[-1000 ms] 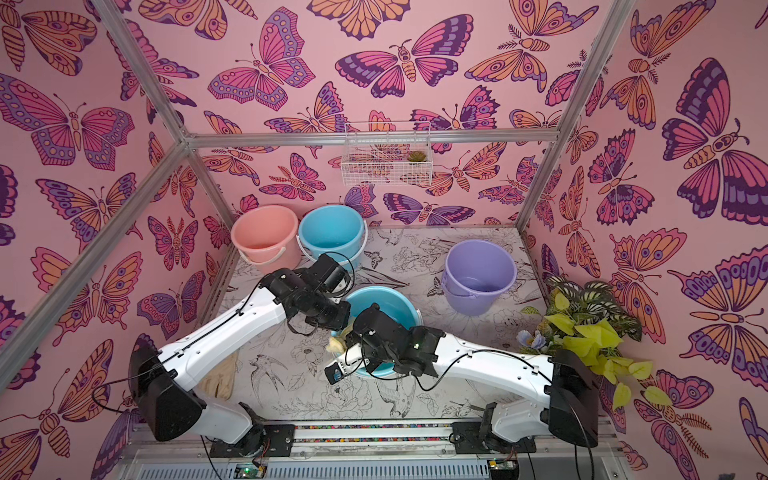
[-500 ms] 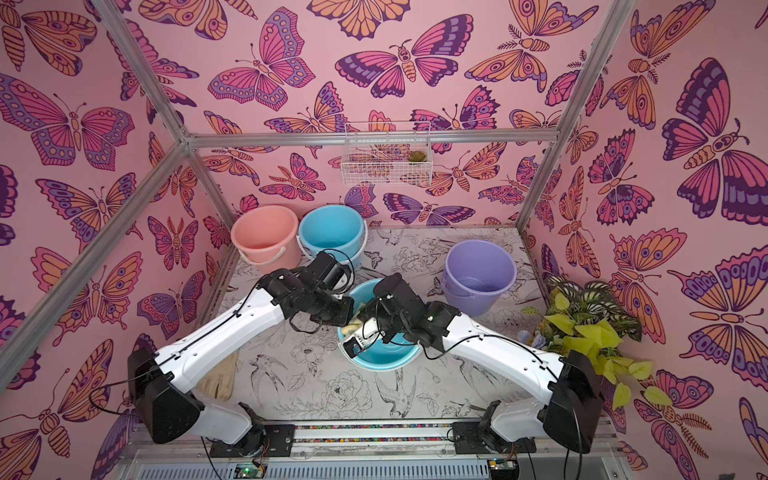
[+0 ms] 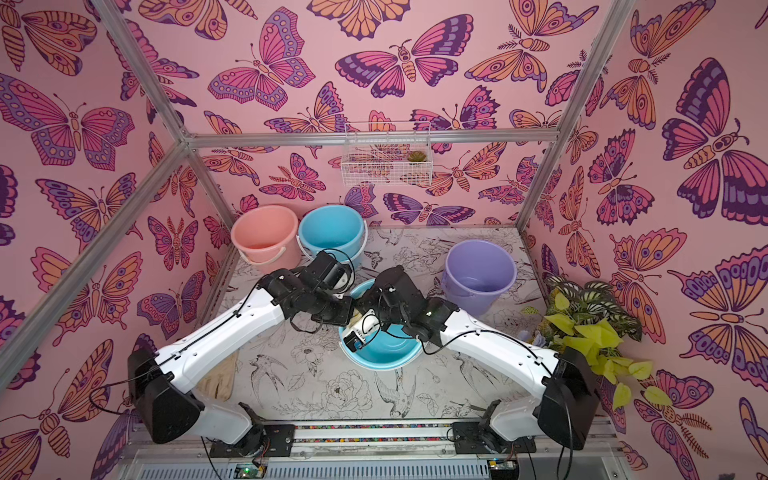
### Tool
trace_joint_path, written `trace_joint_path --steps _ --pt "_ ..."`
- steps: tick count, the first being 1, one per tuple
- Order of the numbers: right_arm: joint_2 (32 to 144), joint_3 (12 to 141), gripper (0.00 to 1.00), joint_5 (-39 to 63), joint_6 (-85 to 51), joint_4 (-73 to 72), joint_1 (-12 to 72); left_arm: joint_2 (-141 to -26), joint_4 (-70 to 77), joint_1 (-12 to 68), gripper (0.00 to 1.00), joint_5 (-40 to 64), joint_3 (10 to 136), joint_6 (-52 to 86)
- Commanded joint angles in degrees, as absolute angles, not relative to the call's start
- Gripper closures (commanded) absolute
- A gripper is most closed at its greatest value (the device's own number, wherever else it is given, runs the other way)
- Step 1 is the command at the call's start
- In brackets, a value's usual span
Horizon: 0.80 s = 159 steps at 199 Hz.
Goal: Wipe the inside of the bucket with a cloth
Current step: Wipe the dirt from the inside of the bucket.
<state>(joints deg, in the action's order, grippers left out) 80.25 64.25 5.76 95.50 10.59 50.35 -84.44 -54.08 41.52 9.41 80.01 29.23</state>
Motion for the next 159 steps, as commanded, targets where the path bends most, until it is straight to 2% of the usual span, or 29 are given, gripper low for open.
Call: trace_joint_path --steps 1,34,94,159 --pt "81.48 66.15 1.0 2.18 97.78 4.51 49.22 -83.14 -53.01 42.19 1.0 12.48 81.12 29.43" --pt "78.93 66.44 1.0 -4.74 97.4 7.85 48.3 -82.46 -53.06 42.19 1.0 11.88 80.51 29.45" --pt "72.46 64.8 1.0 -11.24 95.39 18.61 46.85 -82.35 -53.01 42.19 1.0 11.35 80.43 29.35" --pt "65.53 64.41 1.0 -10.78 89.94 35.18 47.1 -82.59 -53.01 42.19 1.0 10.46 80.85 29.27"
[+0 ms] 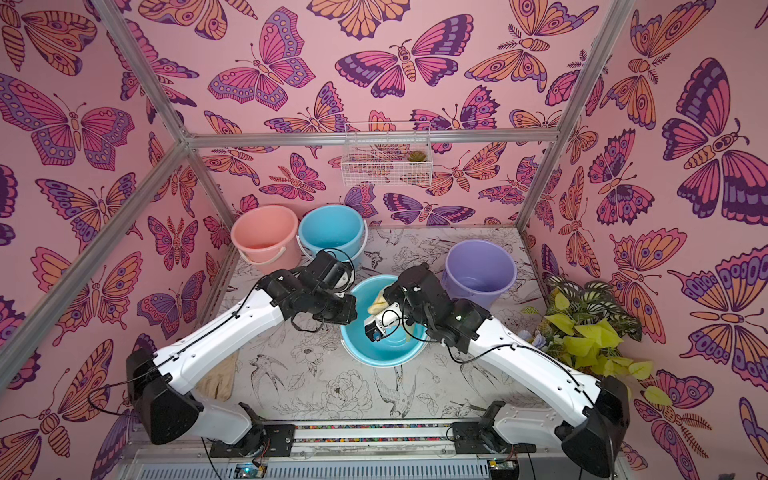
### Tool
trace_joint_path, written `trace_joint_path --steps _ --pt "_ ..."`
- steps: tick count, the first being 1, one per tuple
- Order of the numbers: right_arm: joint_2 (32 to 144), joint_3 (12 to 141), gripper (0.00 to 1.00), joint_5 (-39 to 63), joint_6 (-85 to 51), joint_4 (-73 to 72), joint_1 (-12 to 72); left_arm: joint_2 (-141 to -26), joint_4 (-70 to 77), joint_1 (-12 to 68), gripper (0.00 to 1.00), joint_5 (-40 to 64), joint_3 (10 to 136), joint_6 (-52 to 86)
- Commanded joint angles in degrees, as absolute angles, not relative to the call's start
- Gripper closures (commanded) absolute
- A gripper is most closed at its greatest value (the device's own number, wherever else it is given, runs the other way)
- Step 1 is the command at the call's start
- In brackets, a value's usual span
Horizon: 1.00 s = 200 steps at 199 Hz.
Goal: Wipe the inside of the bucket with a cloth
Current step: Wipe the dirt from the inside of the bucket.
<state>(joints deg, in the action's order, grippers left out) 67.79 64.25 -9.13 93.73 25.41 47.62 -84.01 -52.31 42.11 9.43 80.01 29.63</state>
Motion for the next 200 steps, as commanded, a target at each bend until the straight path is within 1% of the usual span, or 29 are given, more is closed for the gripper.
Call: trace_joint_path --steps 1,41,85,124,153,200 --pt "65.46 64.46 1.0 -10.75 89.79 35.52 47.1 -82.6 -53.0 42.19 1.0 10.46 80.86 29.22" --pt "62.87 66.14 1.0 -9.05 84.96 47.76 48.45 -82.82 -53.01 42.23 1.0 10.02 81.35 29.11" --pt "60.82 66.94 1.0 -0.22 78.06 57.3 49.17 -83.11 -52.98 42.19 1.0 9.49 81.79 29.21" --pt "60.27 64.91 1.0 3.39 72.67 57.85 51.73 -83.32 -52.99 42.19 1.0 9.43 81.92 29.03" --pt "60.94 63.81 1.0 9.4 68.17 57.01 52.8 -83.69 -52.95 42.19 1.0 9.13 82.34 28.88" --pt "62.67 60.72 1.0 14.14 62.16 48.86 56.22 -83.89 -52.99 42.19 1.0 9.31 82.44 28.83"
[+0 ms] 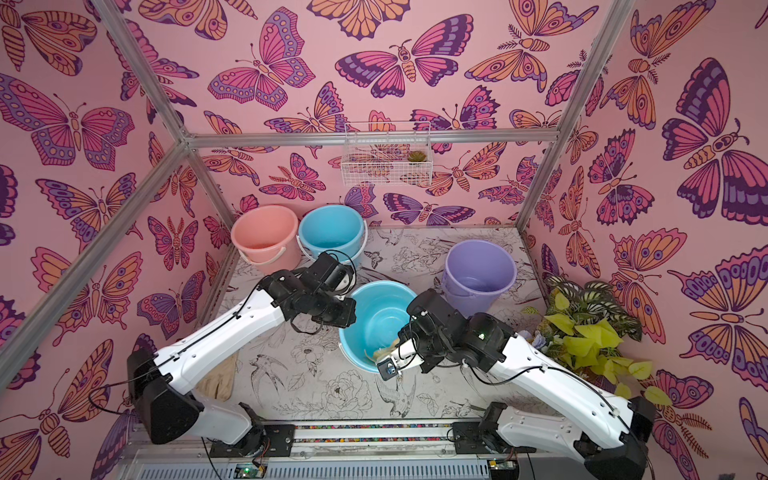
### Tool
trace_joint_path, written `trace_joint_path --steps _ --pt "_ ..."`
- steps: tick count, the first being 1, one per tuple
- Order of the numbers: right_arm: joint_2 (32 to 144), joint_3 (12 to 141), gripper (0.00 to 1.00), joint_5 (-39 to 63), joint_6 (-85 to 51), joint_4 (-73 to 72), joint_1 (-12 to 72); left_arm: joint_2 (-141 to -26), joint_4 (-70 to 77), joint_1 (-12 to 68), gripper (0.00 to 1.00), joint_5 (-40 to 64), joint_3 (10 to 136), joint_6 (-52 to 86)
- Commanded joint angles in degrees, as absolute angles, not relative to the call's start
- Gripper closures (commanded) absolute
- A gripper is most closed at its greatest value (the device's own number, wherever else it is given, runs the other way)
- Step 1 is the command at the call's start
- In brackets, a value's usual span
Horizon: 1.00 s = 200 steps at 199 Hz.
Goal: Wipe the inside of the bucket with a cloth
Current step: Wipe the dirt from the inside of the bucket.
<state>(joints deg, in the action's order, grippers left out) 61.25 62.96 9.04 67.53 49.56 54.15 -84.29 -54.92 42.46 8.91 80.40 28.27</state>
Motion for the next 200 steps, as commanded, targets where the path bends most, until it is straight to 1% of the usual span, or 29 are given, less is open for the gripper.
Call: trace_joint_path --steps 1,34,62,83,106,130,169,200 --pt "62.76 60.64 1.0 14.14 62.1 48.56 56.28 -83.91 -52.99 42.19 1.0 9.31 82.44 28.83" --pt "66.15 59.5 1.0 17.01 60.84 39.99 58.98 -83.89 -52.91 42.2 1.0 9.62 82.53 28.81" --pt "69.96 59.65 1.0 18.46 61.56 31.9 59.21 -83.96 -52.94 42.19 1.0 9.88 82.44 28.73" --pt "72.93 60.61 1.0 17.65 63.8 26.42 59.21 -83.98 -53.0 42.19 1.0 10.15 82.53 28.91" --pt "76.39 63.23 1.0 14.4 66.61 23.33 59.08 -83.87 -52.95 42.19 1.0 10.54 82.53 28.92" --pt "79.38 66.87 1.0 15.2 70.29 22.99 56.46 -83.61 -52.99 42.19 1.0 10.72 82.35 28.91" --pt "81.84 72.74 1.0 19.25 76.51 24.88 49.15 -83.46 -52.99 42.19 1.0 10.75 82.13 28.83" --pt "83.22 76.81 1.0 18.87 81.18 27.08 43.94 -83.39 -52.99 42.19 1.0 10.64 81.91 28.83"
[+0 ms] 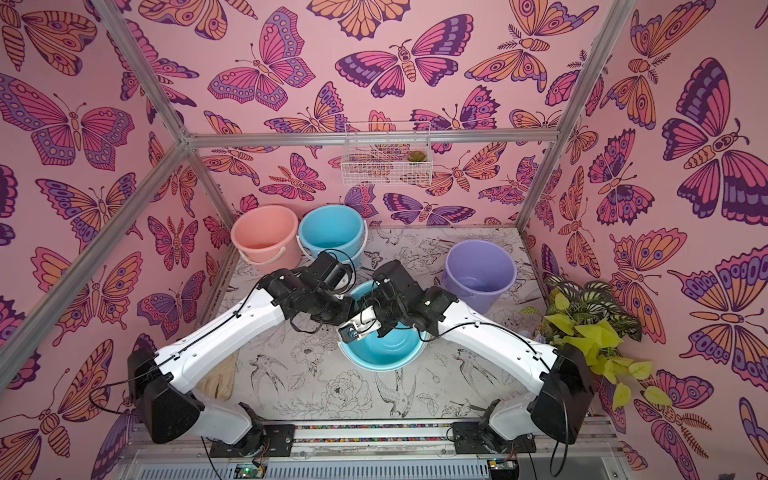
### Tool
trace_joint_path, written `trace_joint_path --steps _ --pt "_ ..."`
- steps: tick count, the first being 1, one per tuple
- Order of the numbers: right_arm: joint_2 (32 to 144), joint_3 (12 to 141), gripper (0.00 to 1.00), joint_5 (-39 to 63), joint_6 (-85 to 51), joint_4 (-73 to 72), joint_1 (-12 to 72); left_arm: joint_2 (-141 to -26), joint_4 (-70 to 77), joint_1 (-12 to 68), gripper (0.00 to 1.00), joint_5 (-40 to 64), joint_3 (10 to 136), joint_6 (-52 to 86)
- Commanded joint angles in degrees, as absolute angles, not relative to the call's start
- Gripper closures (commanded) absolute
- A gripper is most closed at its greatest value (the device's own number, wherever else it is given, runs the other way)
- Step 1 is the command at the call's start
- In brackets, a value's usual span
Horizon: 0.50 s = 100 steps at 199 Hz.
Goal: Wipe the inside of the bucket with a cloth
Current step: Wipe the dirt from the inside of the bucket.
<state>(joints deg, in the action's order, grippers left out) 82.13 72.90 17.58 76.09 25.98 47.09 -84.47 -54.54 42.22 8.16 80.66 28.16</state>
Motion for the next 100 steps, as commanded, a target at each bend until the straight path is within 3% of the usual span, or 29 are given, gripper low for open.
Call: trace_joint_path --steps 1,100 --pt "83.27 76.9 1.0 18.8 81.28 27.12 43.81 -83.36 -52.95 42.19 1.0 10.64 81.91 28.83" --pt "74.89 75.25 1.0 2.92 86.93 35.06 38.7 -84.71 -53.0 42.21 1.0 10.2 82.69 28.56"
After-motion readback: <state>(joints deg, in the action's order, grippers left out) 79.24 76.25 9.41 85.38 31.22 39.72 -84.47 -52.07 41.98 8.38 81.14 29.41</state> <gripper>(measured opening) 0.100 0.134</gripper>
